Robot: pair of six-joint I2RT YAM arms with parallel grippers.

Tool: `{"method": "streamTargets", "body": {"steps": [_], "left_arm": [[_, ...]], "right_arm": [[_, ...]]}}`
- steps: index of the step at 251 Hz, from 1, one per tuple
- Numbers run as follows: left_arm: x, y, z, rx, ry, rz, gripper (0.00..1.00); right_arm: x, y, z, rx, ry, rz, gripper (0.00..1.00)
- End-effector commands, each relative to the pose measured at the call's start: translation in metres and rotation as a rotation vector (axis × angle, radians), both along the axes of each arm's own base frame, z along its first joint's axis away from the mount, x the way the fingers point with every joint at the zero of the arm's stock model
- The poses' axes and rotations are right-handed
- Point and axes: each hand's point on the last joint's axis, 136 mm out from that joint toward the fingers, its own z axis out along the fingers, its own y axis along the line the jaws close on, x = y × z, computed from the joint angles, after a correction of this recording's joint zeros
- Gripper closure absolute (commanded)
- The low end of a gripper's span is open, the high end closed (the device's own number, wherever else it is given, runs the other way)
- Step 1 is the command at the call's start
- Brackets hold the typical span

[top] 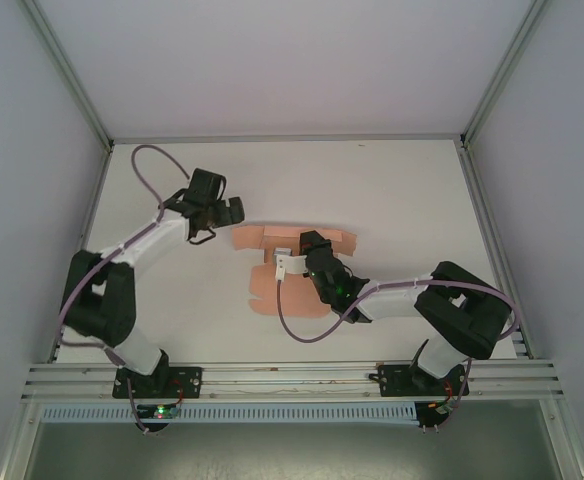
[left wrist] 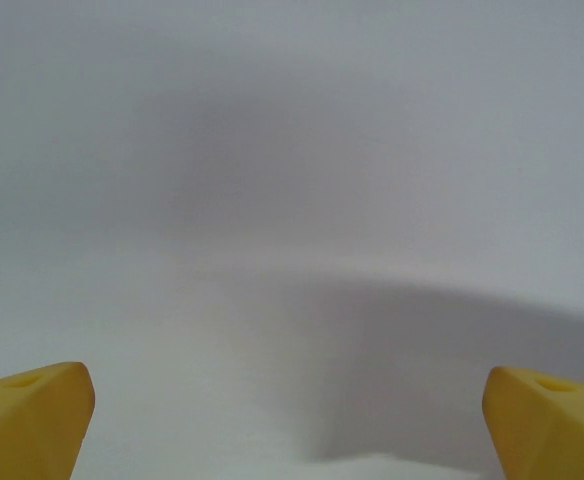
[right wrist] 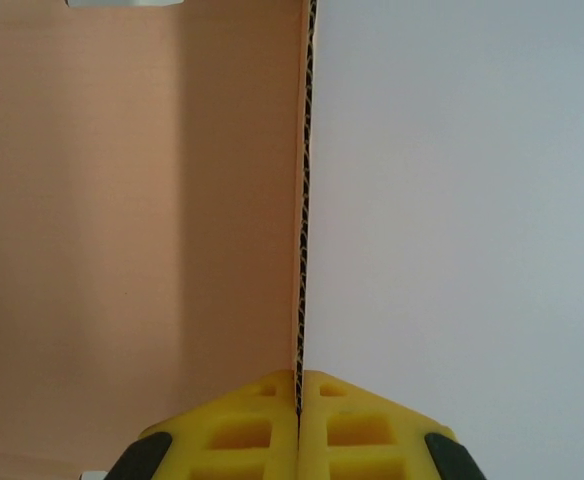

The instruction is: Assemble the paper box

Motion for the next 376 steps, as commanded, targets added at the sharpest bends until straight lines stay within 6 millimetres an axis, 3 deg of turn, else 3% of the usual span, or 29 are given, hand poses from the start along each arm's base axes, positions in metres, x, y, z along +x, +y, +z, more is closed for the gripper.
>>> {"method": "streamTargets", "body": {"steps": [1,38,96,133,273,341,376], "left_arm": [[0.006,-0.024,-0.003,-0.071,0.025,-0.136,0.01],[-0.018,-0.041,-0.011,-0.197,0.092,-0.167,0.16],[-0.055,-0.053,0.000,-0.313,0.039,-0.223,0.41],[-0.073,-0.064,0.001,-0.354,0.025,-0.311,0.52],[-0.110,-0.104,-0.019,-0.272,-0.080,-0.586,0.54],[-0.101,-0.106,-0.028,-0.199,-0.214,-0.604,0.53],[-0.088,-0.109,-0.020,-0.177,-0.292,-0.608,0.56]], "right_arm": [[-0.003,0.002,-0.012,-0.003,0.021,0.003,1.00],[0.000,-0.001,-0.015,-0.003,0.025,-0.022,1.00],[0.001,-0.003,-0.018,0.024,0.047,-0.037,1.00],[0.000,-0.001,-0.017,0.040,0.052,-0.038,1.00],[-0.006,0.002,-0.020,0.026,0.055,-0.032,1.00],[-0.010,0.003,-0.025,0.001,0.066,-0.023,1.00],[-0.015,0.007,-0.029,-0.015,0.079,-0.009,1.00]]}}
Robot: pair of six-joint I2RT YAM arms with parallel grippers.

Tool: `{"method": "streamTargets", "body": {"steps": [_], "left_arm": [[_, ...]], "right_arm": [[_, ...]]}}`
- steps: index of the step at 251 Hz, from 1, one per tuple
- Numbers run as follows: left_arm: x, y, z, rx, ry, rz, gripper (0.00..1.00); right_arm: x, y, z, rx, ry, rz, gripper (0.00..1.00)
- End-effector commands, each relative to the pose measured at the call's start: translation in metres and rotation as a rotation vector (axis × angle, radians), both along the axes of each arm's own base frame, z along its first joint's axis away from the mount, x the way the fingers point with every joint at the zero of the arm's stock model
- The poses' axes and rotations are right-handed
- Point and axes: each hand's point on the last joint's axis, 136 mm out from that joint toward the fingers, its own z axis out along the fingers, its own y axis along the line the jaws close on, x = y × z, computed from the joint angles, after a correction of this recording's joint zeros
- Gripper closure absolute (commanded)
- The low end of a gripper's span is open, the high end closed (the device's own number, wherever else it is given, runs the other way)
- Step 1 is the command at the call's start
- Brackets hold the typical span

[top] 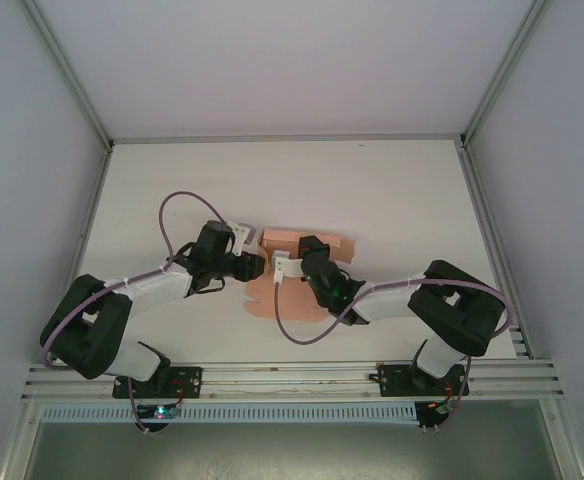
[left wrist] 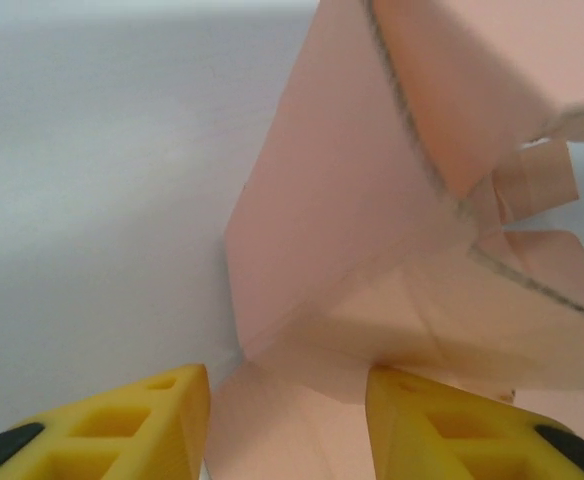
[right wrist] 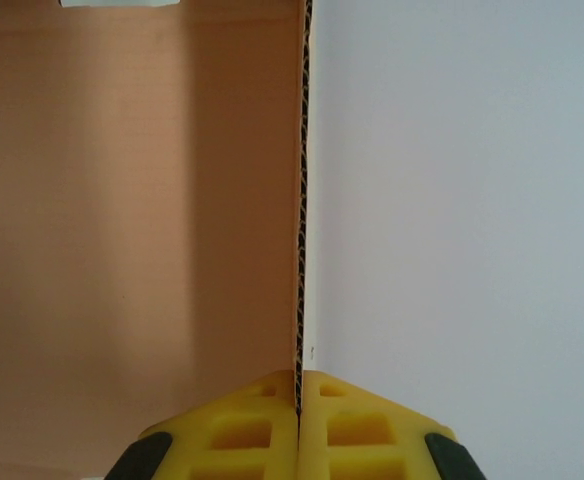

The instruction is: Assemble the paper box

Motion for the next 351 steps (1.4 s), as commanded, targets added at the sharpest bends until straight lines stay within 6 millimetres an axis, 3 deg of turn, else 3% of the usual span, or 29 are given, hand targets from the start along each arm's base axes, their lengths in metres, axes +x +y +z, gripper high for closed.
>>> {"method": "streamTargets", "body": {"steps": [1,31,93,152,223,261,281,301,316,325,351], "left_arm": [[0.025,-0.008,0.022,-0.010,-0.179,-0.006,0.56],[0.030,-0.016,0.025,-0.009,-0.222,-0.037,0.55],[0.033,-0.019,0.008,0.018,-0.222,-0.032,0.55],[0.049,-0.015,0.013,0.059,-0.327,0.040,0.59],[0.066,-0.008,0.012,0.137,-0.390,0.080,0.52],[0.068,-0.025,0.013,0.078,-0.391,0.019,0.55],[0.071,-0.030,0.010,0.070,-0.380,0.017,0.62],[0.074,-0.030,0.007,0.075,-0.390,0.041,0.80],[0.075,-0.027,0.004,0.082,-0.389,0.058,1.00],[0.075,-0.026,0.001,0.093,-0.385,0.064,1.00],[0.071,-0.025,-0.002,0.102,-0.389,0.058,1.00]], "right_arm": [[-0.008,0.002,-0.014,-0.041,0.038,0.011,1.00],[-0.013,0.005,-0.022,-0.063,0.058,0.023,1.00],[-0.020,0.003,-0.033,-0.134,0.044,0.010,1.00],[-0.025,0.004,-0.041,-0.147,0.061,0.017,1.00],[-0.027,0.005,-0.043,-0.139,0.094,0.021,1.00],[-0.025,0.005,-0.047,-0.140,0.115,0.020,1.00],[-0.025,0.005,-0.047,-0.141,0.120,0.019,1.00],[-0.024,0.004,-0.048,-0.131,0.127,0.011,1.00],[-0.023,0.003,-0.046,-0.116,0.128,-0.003,1.00],[-0.024,0.003,-0.045,-0.102,0.128,-0.006,1.00],[-0.026,0.001,-0.029,-0.011,0.128,-0.019,0.87]]}}
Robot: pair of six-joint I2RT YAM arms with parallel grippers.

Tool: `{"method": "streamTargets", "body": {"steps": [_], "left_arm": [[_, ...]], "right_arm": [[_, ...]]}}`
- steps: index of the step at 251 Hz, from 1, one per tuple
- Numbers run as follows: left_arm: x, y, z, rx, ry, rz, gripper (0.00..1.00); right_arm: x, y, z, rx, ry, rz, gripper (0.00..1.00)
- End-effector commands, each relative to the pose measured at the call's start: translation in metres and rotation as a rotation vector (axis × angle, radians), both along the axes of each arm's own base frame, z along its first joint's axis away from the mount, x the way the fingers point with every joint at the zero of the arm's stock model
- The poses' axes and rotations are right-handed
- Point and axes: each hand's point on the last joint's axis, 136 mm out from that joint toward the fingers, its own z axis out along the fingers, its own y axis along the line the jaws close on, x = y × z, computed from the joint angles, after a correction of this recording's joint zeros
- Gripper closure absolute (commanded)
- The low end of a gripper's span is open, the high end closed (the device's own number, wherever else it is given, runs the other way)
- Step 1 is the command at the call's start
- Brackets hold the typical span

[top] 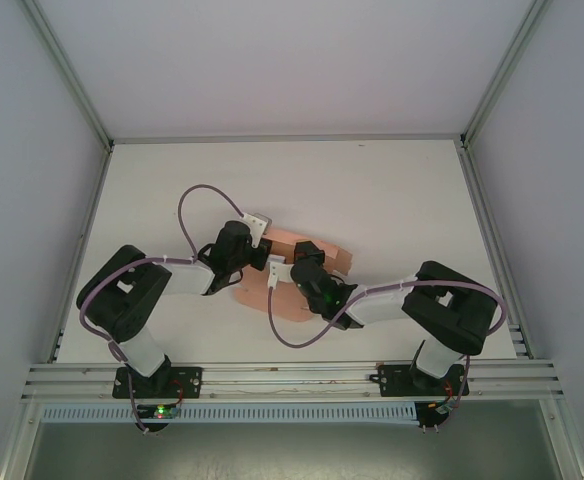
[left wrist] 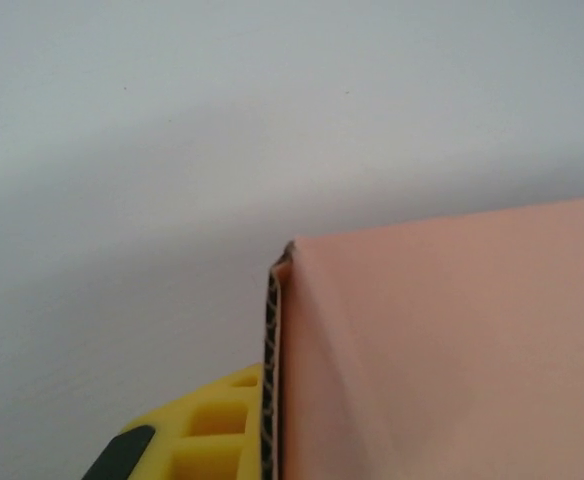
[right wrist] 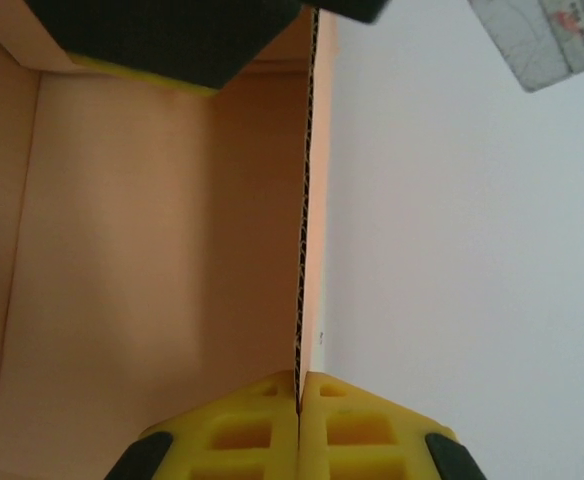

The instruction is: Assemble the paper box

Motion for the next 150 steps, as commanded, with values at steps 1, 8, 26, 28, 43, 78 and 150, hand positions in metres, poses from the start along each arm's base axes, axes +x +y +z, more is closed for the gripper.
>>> {"method": "streamTargets", "body": {"steps": [1,8,26,28,43,78,150], "left_arm": [[0.007,-0.003,0.008,-0.020,-0.050,0.020,1.00],[0.005,-0.003,0.007,-0.017,-0.052,0.015,1.00],[0.002,-0.003,0.006,-0.013,-0.051,0.014,1.00],[0.002,-0.003,0.006,-0.013,-0.051,0.015,1.00],[-0.002,-0.004,0.004,-0.011,-0.048,0.002,1.00],[-0.010,-0.012,0.001,-0.004,-0.046,-0.031,1.00],[-0.022,-0.036,-0.001,-0.041,-0.044,-0.117,1.00]], "right_arm": [[-0.016,-0.006,-0.020,0.004,0.107,0.029,0.86],[-0.017,-0.007,-0.014,0.039,0.110,0.028,0.80],[-0.025,-0.007,0.003,0.143,0.137,0.038,0.66],[-0.025,-0.006,0.006,0.157,0.140,0.039,0.65],[-0.033,-0.004,0.023,0.264,0.171,0.063,0.56],[-0.050,0.001,0.067,0.519,0.249,0.144,0.25],[0.002,-0.023,0.112,1.089,0.477,-0.031,0.17]]}}
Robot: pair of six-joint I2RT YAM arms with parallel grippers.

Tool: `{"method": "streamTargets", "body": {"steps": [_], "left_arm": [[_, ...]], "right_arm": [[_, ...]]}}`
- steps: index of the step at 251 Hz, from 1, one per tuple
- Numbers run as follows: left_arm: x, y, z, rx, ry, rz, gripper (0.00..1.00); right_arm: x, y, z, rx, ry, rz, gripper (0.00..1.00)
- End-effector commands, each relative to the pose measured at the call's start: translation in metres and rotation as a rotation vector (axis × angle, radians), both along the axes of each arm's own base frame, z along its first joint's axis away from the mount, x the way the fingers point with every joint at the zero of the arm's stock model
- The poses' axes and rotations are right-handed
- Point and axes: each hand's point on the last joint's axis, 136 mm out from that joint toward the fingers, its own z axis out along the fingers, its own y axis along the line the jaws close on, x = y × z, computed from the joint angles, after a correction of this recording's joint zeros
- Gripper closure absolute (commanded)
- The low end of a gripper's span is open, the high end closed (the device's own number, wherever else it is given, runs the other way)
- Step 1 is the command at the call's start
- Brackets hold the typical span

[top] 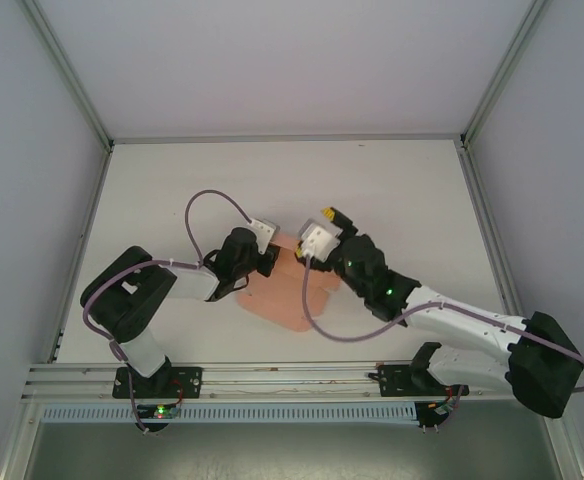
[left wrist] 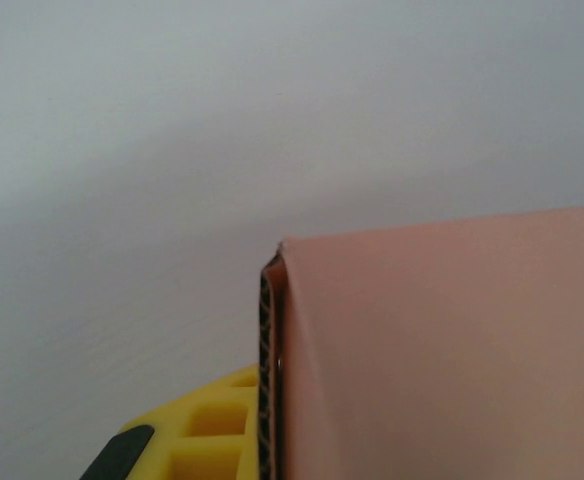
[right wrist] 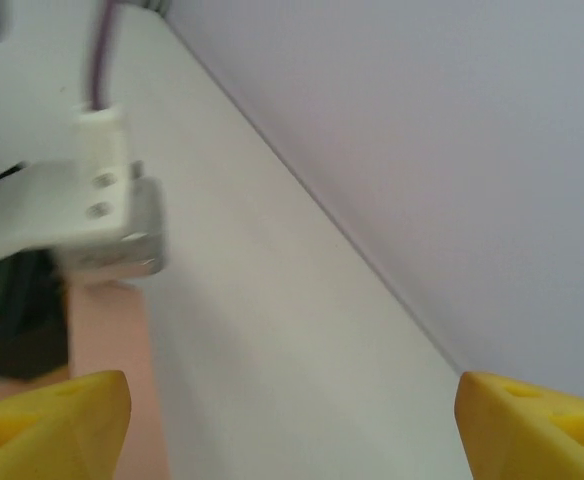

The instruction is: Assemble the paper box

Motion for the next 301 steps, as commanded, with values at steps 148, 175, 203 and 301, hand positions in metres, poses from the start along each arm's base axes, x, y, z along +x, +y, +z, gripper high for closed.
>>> {"method": "streamTargets", "body": {"steps": [148,175,203,301], "left_arm": [[-0.015,-0.013,-0.009,0.004,0.000,-0.072,0.88],[-0.015,-0.010,-0.010,0.023,0.004,-0.056,0.84],[-0.016,-0.007,-0.006,0.017,0.002,-0.044,0.81],[-0.014,0.010,-0.005,0.058,-0.010,0.035,0.63]], "right_arm": [[0.039,0.018,-0.111,0.151,0.521,-0.090,0.28],[0.030,0.015,-0.134,0.131,0.589,-0.108,0.31],[0.024,0.008,-0.149,0.115,0.622,-0.143,0.34],[0.017,0.005,-0.152,0.114,0.638,-0.140,0.38]]}}
